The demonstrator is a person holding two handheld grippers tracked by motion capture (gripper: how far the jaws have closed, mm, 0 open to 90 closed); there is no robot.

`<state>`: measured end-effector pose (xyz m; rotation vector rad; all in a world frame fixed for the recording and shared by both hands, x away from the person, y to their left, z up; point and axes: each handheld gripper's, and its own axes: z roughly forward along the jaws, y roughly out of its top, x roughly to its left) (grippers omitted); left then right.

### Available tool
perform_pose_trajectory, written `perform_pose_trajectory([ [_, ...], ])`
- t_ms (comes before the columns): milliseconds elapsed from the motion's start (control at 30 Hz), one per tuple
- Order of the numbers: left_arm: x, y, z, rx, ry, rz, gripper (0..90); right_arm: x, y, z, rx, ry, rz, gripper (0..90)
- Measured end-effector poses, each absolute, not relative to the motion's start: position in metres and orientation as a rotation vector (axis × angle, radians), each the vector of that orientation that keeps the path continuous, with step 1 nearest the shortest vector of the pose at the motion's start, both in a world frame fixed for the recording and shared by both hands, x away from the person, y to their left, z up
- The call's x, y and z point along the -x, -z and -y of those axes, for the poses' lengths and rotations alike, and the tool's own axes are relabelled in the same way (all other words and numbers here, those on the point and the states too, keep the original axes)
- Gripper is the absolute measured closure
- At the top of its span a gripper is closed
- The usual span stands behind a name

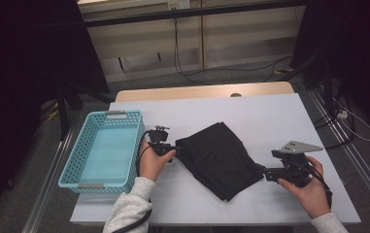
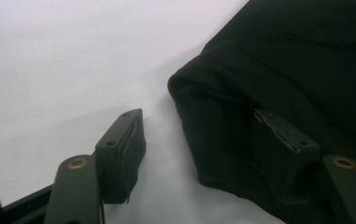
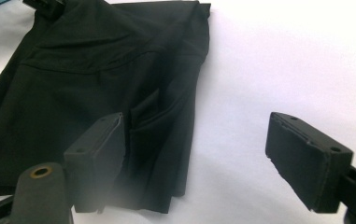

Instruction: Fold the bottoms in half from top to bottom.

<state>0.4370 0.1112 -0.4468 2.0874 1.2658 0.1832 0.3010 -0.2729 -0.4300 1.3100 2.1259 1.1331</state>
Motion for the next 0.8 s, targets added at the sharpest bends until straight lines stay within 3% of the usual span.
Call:
perform_pose_trajectory([
  [300,-0.432,0.443,-0.104,-2.101,-0.057,-1.337,81.2,-0.301,0.43,0.271,-1.303,-1.131,-2.13,20.1],
  [800,-0.456,0.437,-0.112,-2.045,-0.089,-1.375,83.2,-0.317,0.438,0.239,-1.361,-1.161,-2.141,19.2],
])
